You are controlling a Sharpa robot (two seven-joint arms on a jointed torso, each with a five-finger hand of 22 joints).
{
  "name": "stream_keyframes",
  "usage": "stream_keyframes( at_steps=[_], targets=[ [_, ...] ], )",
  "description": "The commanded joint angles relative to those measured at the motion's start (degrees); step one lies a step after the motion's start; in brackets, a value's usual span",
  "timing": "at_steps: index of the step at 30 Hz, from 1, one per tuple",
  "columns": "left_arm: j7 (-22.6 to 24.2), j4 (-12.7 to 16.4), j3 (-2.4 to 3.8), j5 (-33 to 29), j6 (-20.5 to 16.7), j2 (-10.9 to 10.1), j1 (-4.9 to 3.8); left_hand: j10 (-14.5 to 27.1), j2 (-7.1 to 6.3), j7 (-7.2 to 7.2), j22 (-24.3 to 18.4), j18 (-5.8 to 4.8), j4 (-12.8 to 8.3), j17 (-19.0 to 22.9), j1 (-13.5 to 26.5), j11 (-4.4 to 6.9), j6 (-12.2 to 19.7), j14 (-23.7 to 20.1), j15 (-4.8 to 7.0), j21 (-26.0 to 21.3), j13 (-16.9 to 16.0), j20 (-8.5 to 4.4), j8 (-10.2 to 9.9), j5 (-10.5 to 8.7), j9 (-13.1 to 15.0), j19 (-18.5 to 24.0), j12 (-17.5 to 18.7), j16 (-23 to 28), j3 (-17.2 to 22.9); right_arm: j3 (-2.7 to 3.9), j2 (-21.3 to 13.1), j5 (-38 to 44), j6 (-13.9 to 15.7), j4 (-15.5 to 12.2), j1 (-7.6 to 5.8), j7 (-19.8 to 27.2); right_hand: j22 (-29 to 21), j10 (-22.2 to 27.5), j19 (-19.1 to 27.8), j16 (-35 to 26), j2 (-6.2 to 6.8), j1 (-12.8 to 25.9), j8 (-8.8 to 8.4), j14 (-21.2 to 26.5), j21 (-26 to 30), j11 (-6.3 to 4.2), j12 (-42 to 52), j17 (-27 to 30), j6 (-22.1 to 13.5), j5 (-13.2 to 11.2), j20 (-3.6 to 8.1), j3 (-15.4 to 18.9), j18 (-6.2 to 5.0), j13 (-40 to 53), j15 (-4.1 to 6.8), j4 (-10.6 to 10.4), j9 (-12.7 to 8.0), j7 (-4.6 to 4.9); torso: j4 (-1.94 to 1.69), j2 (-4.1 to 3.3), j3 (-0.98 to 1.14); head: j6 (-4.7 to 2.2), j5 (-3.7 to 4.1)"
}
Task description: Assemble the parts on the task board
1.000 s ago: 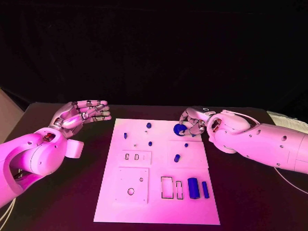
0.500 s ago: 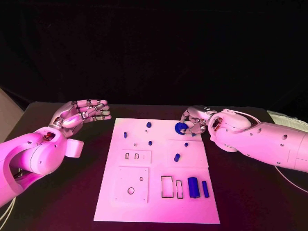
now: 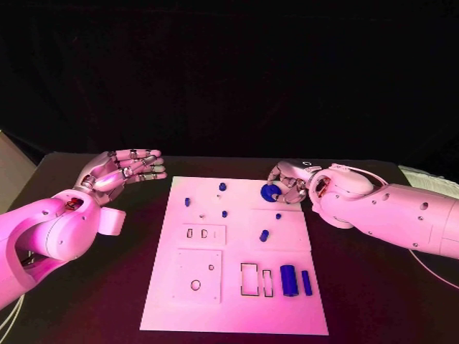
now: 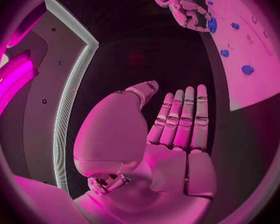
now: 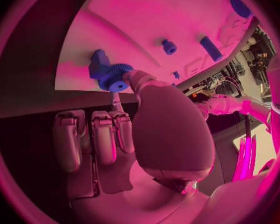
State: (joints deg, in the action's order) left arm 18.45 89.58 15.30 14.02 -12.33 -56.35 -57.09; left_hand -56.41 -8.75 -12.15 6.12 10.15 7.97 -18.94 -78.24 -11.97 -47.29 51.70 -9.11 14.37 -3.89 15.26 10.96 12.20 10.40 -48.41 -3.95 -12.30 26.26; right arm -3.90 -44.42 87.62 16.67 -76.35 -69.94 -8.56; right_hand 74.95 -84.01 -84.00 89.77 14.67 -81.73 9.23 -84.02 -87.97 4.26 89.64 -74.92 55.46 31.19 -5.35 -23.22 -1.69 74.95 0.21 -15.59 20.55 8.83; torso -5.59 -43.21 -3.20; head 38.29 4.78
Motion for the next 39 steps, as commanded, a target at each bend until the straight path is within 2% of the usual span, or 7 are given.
stream_keyframes(
  at_steps=[1,7,17,20,24,31,39],
  targets=[
    [0.2,0.1,0.05,0.2,1.0,0.1,0.0,0.4,0.56,-3.27,-0.1,0.34,-0.4,0.1,0.0,-0.08,0.4,-0.1,-0.39,-0.2,0.1,0.35,-0.1,-0.23,0.1,0.1,0.0,0.3,0.0,0.0,0.2,2.8,4.5,-1.5,0.09,0.3,13.4,-6.0,-5.2,0.2,-0.25,0.7,1.62,-6.0,-0.4,-0.7,0.4,-15.1,1.8,0.2,-0.01,-0.9,1.21,15.1,0.32,0.2,0.5,-0.64,0.04,0.07,-0.02,-0.1,-0.16],
    [0.2,0.1,0.05,0.2,1.0,0.2,0.0,0.4,0.56,-3.27,-0.1,0.34,-0.4,0.1,0.0,-0.08,0.4,-0.1,-0.39,-0.2,0.1,0.35,-0.1,-0.23,0.1,0.1,0.0,0.3,0.0,0.01,0.6,7.3,8.3,-4.3,0.07,-0.9,13.9,-6.0,-5.4,0.2,0.74,2.6,1.96,-6.0,-0.9,-0.82,0.4,-15.1,1.8,-1.8,0.16,-1.6,1.34,15.1,0.47,0.4,0.7,-0.77,-0.03,0.11,-0.12,-0.37,-0.43],
    [0.2,0.1,0.05,0.2,1.0,0.4,0.0,0.4,0.56,-3.27,-0.1,0.34,-0.4,0.1,0.0,-0.08,0.4,-0.1,-0.39,-0.2,0.1,0.35,-0.1,-0.23,0.1,0.1,0.0,0.3,0.0,0.01,4.3,11.1,11.1,-7.1,0.03,-2.8,14.2,-6.0,-5.6,0.2,0.7,2.7,2.16,-6.0,-1.2,-0.93,0.4,-15.1,2.1,-2.3,0.2,-1.9,1.44,15.1,0.53,0.6,0.8,-0.9,-0.05,0.04,-0.11,-0.54,-0.67],
    [0.2,0.3,0.05,0.2,1.1,0.4,0.0,0.4,0.56,-3.27,-0.1,0.34,-0.4,0.1,0.0,-0.08,0.4,-0.1,-0.39,-0.2,0.1,0.35,-0.1,-0.23,0.1,0.1,0.0,0.3,0.0,-0.1,6.0,11.9,11.1,-6.7,0.03,-3.5,14.3,-6.0,-5.6,0.2,0.79,2.6,2.22,-6.0,-1.3,-0.98,0.4,-15.1,2.0,-2.7,0.24,-2.1,1.46,15.1,0.58,0.9,0.8,-0.94,-0.04,0.02,-0.17,-0.57,-0.58],
    [0.2,0.4,0.05,0.2,1.1,0.6,0.0,0.4,0.56,-3.27,-0.1,0.34,-0.4,0.1,0.0,-0.08,0.4,-0.1,-0.39,-0.2,0.1,0.35,-0.1,-0.23,0.1,0.1,0.0,0.3,0.0,-0.41,8.3,12.6,10.8,-5.3,0.19,-4.0,14.3,-6.0,-5.6,0.2,0.84,2.6,2.27,-6.0,-1.3,-1.0,0.4,-15.1,2.0,-3.1,0.28,-2.3,1.46,15.1,0.61,1.1,0.8,-0.95,-0.04,-0.09,-0.08,-0.61,-0.64],
    [0.1,0.5,0.05,0.2,1.1,0.5,-0.01,0.4,0.56,-3.27,-0.1,0.34,-0.4,0.1,0.0,-0.08,0.4,-0.1,-0.39,-0.2,0.1,0.35,-0.1,-0.23,0.1,0.1,0.0,0.3,0.0,-0.62,10.5,13.2,10.4,-3.9,0.61,-4.6,14.3,-6.0,-5.6,0.2,0.91,2.6,2.29,-6.0,-1.2,-1.0,0.4,-15.1,1.9,-3.7,0.31,-2.5,1.45,15.1,0.63,1.5,0.8,-0.93,-0.06,-0.18,-0.11,-0.42,-0.68],
    [0.1,0.6,0.05,0.2,1.1,0.5,-0.02,0.4,0.56,-3.27,-0.1,0.34,-0.4,0.1,0.0,-0.08,0.4,-0.1,-0.39,-0.2,0.1,0.35,-0.1,-0.23,0.1,0.1,0.0,0.3,0.0,-0.74,12.4,13.6,9.4,-2.1,0.86,-4.8,14.3,-6.0,-5.6,0.2,0.99,2.8,2.34,-6.0,-1.2,-0.98,0.4,-15.1,1.9,-4.5,0.32,-2.7,1.45,15.1,0.62,1.7,0.9,-0.91,-0.08,-0.11,-0.02,-0.02,-0.8]
  ],
)
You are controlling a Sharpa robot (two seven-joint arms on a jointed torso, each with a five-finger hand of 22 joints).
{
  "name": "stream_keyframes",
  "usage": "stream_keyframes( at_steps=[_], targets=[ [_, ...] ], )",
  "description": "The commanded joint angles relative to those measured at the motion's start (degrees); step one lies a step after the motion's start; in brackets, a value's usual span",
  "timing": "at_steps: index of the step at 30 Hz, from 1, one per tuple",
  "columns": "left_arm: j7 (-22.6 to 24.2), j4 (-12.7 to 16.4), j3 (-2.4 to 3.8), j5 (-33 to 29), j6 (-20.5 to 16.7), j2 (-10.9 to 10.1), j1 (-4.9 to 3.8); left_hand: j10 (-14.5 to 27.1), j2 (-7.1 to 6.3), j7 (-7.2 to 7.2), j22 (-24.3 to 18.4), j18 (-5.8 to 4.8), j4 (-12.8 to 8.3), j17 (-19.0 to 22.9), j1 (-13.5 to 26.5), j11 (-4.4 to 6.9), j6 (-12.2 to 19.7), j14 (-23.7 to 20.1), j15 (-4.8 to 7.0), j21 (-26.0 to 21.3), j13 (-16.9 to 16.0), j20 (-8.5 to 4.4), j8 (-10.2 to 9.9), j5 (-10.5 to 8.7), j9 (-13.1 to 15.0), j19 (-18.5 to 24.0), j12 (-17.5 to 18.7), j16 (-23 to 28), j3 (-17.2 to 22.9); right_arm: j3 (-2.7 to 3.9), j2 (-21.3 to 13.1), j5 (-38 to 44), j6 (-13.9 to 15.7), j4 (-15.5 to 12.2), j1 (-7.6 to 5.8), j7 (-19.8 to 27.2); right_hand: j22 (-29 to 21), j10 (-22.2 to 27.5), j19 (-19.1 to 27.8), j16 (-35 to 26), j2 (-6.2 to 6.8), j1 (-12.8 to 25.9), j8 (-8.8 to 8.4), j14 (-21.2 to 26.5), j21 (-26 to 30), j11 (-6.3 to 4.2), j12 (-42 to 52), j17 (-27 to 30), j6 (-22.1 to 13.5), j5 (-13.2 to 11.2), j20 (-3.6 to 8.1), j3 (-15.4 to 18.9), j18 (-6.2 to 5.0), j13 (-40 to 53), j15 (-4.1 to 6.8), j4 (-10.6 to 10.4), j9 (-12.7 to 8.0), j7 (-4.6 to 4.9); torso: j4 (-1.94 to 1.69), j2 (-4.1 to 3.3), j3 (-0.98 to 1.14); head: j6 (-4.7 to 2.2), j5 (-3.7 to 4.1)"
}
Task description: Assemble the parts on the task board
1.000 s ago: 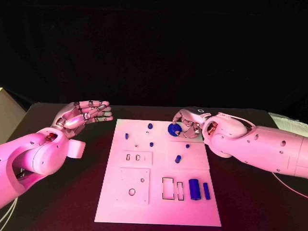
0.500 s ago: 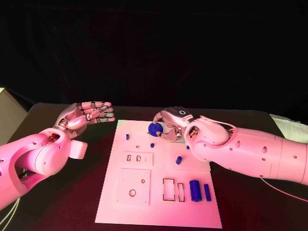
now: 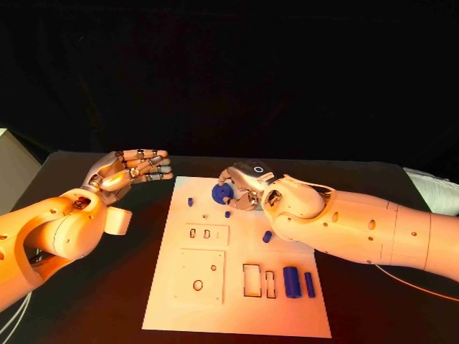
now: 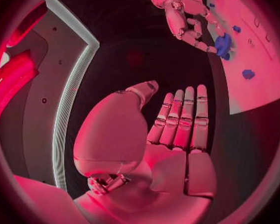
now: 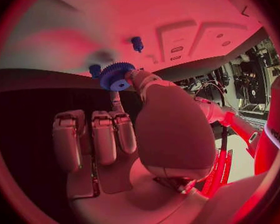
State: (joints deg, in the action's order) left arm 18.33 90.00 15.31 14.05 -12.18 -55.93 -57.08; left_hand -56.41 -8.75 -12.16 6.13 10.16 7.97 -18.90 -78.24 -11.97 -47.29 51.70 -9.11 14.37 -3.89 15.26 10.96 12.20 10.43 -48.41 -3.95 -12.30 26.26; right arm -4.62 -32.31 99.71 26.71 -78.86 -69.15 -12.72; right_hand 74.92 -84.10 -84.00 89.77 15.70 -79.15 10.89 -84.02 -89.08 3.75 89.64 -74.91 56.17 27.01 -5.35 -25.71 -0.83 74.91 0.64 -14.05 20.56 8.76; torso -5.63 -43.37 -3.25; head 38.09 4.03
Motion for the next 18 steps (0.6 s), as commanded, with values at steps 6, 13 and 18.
stream_keyframes(
  at_steps=[6,13,18],
  targets=[
    [0.2,0.3,0.05,0.1,1.0,0.1,-0.02,0.4,0.56,-3.27,-0.1,0.34,-0.4,0.1,0.0,-0.08,0.4,-0.1,-0.39,-0.2,0.1,0.35,-0.1,-0.24,0.1,0.1,0.0,0.3,0.0,-0.14,1.2,1.7,-1.0,1.6,0.21,-0.7,14.4,-5.9,-5.6,0.2,-0.04,0.4,0.7,-6.0,-0.2,-0.45,0.4,-15.1,1.1,-0.7,0.31,-0.2,0.61,15.1,0.19,0.3,0.9,-0.83,-0.07,0.06,0.03,0.55,-0.31],
    [0.2,0.3,0.05,0.1,0.9,0.1,-0.02,0.4,0.56,-3.27,-0.1,0.34,-0.4,0.1,0.0,-0.08,0.4,-0.1,-0.39,-0.2,0.1,0.35,-0.1,-0.24,0.1,0.1,0.0,0.3,0.0,-0.2,1.7,1.7,-1.8,1.8,0.45,-0.4,14.4,-5.9,-5.7,0.2,-0.02,0.4,0.71,-6.0,-0.2,-0.43,0.4,-15.1,1.1,-1.0,0.31,-0.3,0.63,15.1,0.18,0.4,0.9,-0.82,0.0,0.13,0.05,0.77,-0.55],
    [0.2,0.4,0.05,0.1,0.9,0.0,-0.02,0.4,0.56,-3.27,-0.1,0.34,-0.4,0.1,0.0,-0.08,0.4,-0.1,-0.39,-0.2,0.1,0.35,-0.1,-0.24,0.1,0.1,0.0,0.3,0.0,-0.34,2.1,1.7,-2.8,2.3,0.65,-0.3,14.4,-5.9,-5.7,0.2,0.01,0.7,0.75,-6.0,-0.3,-0.42,0.4,-15.1,1.0,-1.6,0.3,-0.3,0.63,15.1,0.16,0.5,0.9,-0.81,0.07,0.14,0.08,0.76,-0.72]
  ],
)
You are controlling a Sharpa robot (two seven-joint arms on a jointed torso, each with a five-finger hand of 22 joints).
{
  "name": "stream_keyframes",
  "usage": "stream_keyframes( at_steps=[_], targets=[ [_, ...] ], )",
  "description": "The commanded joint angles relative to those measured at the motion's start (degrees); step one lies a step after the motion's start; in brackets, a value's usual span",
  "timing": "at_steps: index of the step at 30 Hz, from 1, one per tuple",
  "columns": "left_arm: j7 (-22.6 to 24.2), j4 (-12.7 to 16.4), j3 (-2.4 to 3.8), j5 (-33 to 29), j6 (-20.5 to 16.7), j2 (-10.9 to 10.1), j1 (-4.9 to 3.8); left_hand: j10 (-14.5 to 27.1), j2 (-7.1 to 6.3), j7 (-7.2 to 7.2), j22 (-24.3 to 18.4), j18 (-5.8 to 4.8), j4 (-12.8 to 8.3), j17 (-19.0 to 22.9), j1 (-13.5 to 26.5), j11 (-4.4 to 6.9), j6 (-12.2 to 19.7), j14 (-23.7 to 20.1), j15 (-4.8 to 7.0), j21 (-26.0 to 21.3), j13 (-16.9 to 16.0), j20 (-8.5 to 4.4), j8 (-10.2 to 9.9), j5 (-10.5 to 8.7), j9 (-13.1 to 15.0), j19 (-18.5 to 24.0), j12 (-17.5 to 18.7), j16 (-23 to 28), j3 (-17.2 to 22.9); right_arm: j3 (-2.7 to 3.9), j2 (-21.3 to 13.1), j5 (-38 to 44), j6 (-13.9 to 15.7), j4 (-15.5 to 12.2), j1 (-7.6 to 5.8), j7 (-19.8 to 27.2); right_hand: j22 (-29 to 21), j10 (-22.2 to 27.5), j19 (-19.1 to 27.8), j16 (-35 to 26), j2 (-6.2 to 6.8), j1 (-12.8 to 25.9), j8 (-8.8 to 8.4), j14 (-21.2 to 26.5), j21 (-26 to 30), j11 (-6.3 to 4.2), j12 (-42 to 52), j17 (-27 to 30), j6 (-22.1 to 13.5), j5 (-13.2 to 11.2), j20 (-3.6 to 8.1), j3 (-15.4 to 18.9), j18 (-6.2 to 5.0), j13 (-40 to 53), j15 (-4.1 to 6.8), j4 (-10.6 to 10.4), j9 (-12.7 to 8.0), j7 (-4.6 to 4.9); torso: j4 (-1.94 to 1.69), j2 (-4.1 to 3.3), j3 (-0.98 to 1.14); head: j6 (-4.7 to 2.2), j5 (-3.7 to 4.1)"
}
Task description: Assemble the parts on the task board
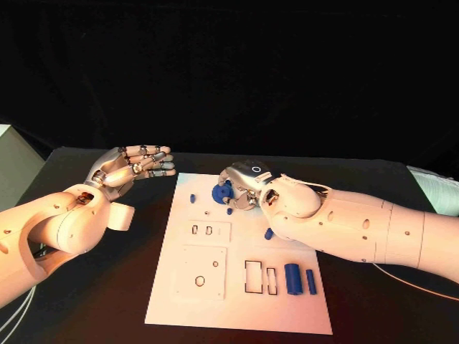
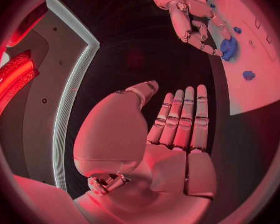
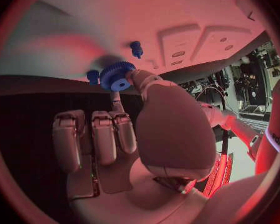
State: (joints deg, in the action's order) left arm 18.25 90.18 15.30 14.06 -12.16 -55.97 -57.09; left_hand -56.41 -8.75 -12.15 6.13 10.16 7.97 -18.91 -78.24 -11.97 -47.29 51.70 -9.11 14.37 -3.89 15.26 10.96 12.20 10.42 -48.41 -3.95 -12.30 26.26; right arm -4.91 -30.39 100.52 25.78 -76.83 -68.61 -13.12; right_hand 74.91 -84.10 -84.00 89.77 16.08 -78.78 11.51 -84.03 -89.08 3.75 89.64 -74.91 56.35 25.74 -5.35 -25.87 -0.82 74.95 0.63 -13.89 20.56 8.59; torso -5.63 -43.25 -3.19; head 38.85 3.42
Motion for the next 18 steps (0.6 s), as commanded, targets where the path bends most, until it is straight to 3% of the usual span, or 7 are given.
stream_keyframes(
  at_steps=[1,9,18],
  targets=[
    [0.2,0.2,0.05,0.1,0.9,0.0,-0.02,0.5,0.73,-3.27,-0.4,0.35,-0.4,0.3,0.1,-0.09,0.5,0.1,-0.41,-0.5,0.1,0.39,-0.1,-0.23,0.1,-0.1,-0.1,0.8,0.0,-0.07,0.2,0.9,-2.0,0.5,0.13,0.1,14.4,-5.9,-5.7,0.2,-0.38,0.3,0.14,-6.0,-0.3,-0.43,0.4,-15.1,0.9,-0.3,0.3,-0.1,0.62,15.1,0.17,0.3,0.9,-0.64,0.09,0.02,0.03,0.01,-0.11],
    [0.2,0.3,0.05,0.3,0.8,0.0,-0.02,0.5,0.73,-3.27,-0.4,0.35,-0.4,0.3,0.1,-0.09,0.5,0.1,-0.41,-0.6,0.1,0.39,-0.1,-0.23,0.1,-0.1,-0.1,0.9,0.0,-0.17,0.4,0.9,-2.7,1.6,0.22,0.1,14.4,-5.9,-5.6,0.2,-0.41,0.5,0.17,-6.0,-0.2,-0.42,0.4,-15.1,0.8,-0.8,0.29,-0.2,0.62,15.1,0.16,0.4,0.9,-0.64,0.07,0.05,-0.02,0.07,0.0],
    [0.2,0.3,0.05,0.3,0.8,-0.1,-0.02,0.5,0.73,-3.28,-0.5,0.34,-0.4,0.3,0.1,-0.1,0.5,0.1,-0.43,-0.6,0.1,0.4,-0.1,-0.23,0.1,-0.1,-0.1,0.9,0.0,-0.21,0.6,0.8,-2.7,2.2,0.23,0.3,14.3,-5.9,-5.6,0.2,-0.38,1.0,0.01,-6.0,-0.1,-0.32,0.4,-15.1,0.4,-1.8,0.25,-0.1,0.57,15.1,0.1,0.5,0.8,-0.49,0.08,-0.03,0.06,0.03,-0.09]
  ],
)
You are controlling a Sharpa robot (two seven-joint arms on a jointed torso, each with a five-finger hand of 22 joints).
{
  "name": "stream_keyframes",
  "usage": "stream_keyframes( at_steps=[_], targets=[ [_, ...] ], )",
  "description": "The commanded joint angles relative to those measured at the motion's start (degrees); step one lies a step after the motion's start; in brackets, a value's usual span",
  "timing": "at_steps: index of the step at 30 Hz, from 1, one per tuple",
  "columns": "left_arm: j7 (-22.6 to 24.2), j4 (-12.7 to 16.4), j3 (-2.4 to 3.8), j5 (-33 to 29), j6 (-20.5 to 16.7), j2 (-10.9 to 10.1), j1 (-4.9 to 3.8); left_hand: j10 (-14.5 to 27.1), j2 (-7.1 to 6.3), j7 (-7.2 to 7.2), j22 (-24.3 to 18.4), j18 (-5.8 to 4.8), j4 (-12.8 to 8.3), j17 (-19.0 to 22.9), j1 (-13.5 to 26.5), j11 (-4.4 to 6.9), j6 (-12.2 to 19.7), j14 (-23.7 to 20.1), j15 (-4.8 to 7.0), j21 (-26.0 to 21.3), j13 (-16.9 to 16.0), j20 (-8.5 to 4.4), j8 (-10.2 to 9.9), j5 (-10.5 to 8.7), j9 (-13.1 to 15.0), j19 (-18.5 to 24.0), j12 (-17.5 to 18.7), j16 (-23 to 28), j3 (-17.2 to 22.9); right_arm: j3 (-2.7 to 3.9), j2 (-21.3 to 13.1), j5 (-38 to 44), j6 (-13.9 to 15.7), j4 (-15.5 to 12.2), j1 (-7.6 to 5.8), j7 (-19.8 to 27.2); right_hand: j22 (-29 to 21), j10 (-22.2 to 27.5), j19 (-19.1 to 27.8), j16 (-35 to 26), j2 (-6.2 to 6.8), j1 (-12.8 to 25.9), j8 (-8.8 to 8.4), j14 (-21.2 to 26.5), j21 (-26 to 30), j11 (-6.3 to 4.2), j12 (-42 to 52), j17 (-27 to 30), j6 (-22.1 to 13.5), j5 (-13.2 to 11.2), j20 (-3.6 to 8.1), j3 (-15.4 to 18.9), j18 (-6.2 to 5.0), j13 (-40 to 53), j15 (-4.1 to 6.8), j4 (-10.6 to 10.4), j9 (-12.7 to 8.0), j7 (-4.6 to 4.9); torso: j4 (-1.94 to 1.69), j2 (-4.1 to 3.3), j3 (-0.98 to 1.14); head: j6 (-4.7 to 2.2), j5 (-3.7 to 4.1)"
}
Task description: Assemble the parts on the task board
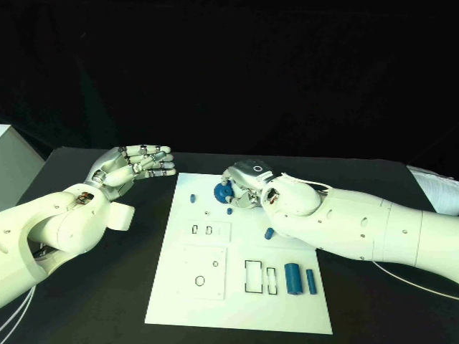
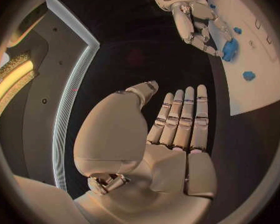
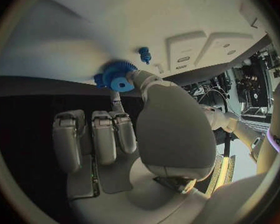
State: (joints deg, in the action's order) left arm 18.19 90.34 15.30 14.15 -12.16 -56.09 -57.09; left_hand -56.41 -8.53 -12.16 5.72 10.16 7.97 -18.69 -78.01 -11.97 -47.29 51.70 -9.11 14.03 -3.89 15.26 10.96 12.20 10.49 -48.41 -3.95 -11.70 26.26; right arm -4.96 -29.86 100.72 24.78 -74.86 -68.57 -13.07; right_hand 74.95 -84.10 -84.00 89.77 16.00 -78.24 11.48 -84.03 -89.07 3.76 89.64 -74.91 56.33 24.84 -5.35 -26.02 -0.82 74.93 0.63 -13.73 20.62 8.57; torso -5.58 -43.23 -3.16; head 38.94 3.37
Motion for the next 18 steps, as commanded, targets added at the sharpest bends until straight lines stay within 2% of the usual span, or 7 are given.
stream_keyframes(
  at_steps=[1,4,6,9,14,16,18],
  targets=[
    [0.3,0.2,0.05,0.2,0.8,0.0,-0.02,0.5,0.5,-3.28,0.0,0.34,-0.4,0.1,-0.1,-0.1,0.5,0.1,-0.43,-0.3,0.1,0.4,-0.1,-0.23,0.1,-0.1,-0.1,0.3,0.0,-0.17,0.1,0.6,-1.6,0.3,0.2,0.3,14.2,-5.9,-5.5,0.2,-0.22,1.0,-0.34,-6.0,0.0,-0.14,0.4,-15.1,-0.3,-2.0,0.15,0.2,0.56,15.1,-0.03,0.2,0.6,-0.27,0.04,-0.04,0.03,-0.04,-0.06],
    [0.2,0.1,0.05,0.2,0.7,0.0,-0.02,0.5,0.49,-3.28,-0.1,0.34,-0.4,0.1,-0.1,-0.1,0.5,0.0,-0.44,-0.3,0.1,0.41,-0.1,-0.23,0.1,-0.1,-0.1,0.4,0.0,-0.19,0.2,-0.1,-1.4,0.5,0.2,0.9,14.2,-5.5,-5.5,0.2,-0.18,2.5,-1.83,-6.0,0.0,0.48,0.0,-15.1,-2.7,-6.5,-0.3,1.7,0.56,14.7,-0.58,-0.2,-0.2,0.38,0.04,-0.01,0.02,-0.03,-0.08],
    [0.2,0.1,0.05,0.2,0.7,0.0,-0.02,0.5,0.49,-3.28,-0.1,0.34,-0.4,0.1,-0.1,-0.1,0.5,0.0,-0.44,-0.3,0.1,0.41,-0.1,-0.23,0.1,-0.1,-0.1,0.4,0.0,-0.2,0.3,-0.5,-1.5,0.5,0.2,1.3,14.0,-5.1,-5.5,0.2,-0.59,4.9,-2.34,-6.0,0.1,0.64,-0.3,-15.1,-3.2,-7.4,-0.57,4.4,0.51,14.4,-0.77,-2.0,-0.5,0.48,0.02,-0.01,0.02,-0.04,-0.08],
    [0.2,0.1,0.05,0.2,0.7,0.0,-0.02,0.5,0.49,-3.28,-0.1,0.34,-0.4,0.1,-0.1,-0.1,0.5,0.0,-0.44,-0.3,0.1,0.41,-0.1,-0.23,0.1,-0.1,-0.1,0.4,0.0,-0.24,0.3,-1.4,-1.9,0.6,0.2,2.0,13.9,-4.9,-5.4,0.2,-1.62,5.7,-2.51,-6.0,0.3,0.61,-0.5,-15.1,-3.1,-9.7,-0.61,8.8,0.48,14.2,-0.77,-2.8,-0.7,0.44,-0.05,-0.01,0.01,0.04,-0.1],
    [0.2,0.1,0.05,0.2,0.7,0.0,-0.02,0.5,0.49,-3.28,-0.1,0.34,-0.4,0.1,-0.1,-0.1,0.5,0.0,-0.44,-0.3,0.1,0.41,-0.1,-0.23,0.1,-0.1,-0.1,0.4,0.0,-0.3,0.2,-2.7,-2.1,0.5,0.2,3.1,13.8,-4.8,-5.4,0.2,-4.54,9.8,-2.82,-6.0,0.4,0.66,-0.6,-15.1,-3.0,-11.6,-0.65,17.0,0.45,14.1,-0.79,-3.1,-1.1,0.45,0.01,-0.01,0.01,-0.01,-0.2],
    [0.2,0.1,0.05,0.2,0.7,0.0,-0.02,0.5,0.49,-3.28,-0.1,0.34,-0.4,0.1,-0.1,-0.1,0.5,0.0,-0.44,-0.3,0.1,0.41,-0.1,-0.23,0.1,-0.1,-0.1,0.4,0.0,-0.31,0.1,-3.3,-2.1,0.4,0.21,3.4,13.9,-4.8,-5.4,0.2,-5.98,11.3,-2.83,-6.0,0.3,0.64,-0.6,-15.1,-2.8,-10.1,-0.64,19.8,0.46,14.2,-0.8,-3.2,-1.2,0.43,0.01,-0.01,0.02,-0.02,-0.19],
    [0.2,0.1,0.05,0.2,0.7,0.0,-0.02,0.5,0.49,-3.28,-0.1,0.34,-0.4,0.1,-0.1,-0.1,0.5,0.0,-0.44,-0.3,0.1,0.41,-0.1,-0.23,0.1,-0.1,-0.1,0.4,0.0,-0.32,0.0,-3.7,-2.2,0.3,0.21,3.7,13.9,-4.9,-5.4,0.2,-6.52,11.8,-2.78,-6.0,0.3,0.63,-0.5,-15.1,-2.7,-9.7,-0.63,20.3,0.47,14.2,-0.79,-3.2,-1.3,0.4,0.02,-0.01,0.01,-0.01,-0.19]
  ],
)
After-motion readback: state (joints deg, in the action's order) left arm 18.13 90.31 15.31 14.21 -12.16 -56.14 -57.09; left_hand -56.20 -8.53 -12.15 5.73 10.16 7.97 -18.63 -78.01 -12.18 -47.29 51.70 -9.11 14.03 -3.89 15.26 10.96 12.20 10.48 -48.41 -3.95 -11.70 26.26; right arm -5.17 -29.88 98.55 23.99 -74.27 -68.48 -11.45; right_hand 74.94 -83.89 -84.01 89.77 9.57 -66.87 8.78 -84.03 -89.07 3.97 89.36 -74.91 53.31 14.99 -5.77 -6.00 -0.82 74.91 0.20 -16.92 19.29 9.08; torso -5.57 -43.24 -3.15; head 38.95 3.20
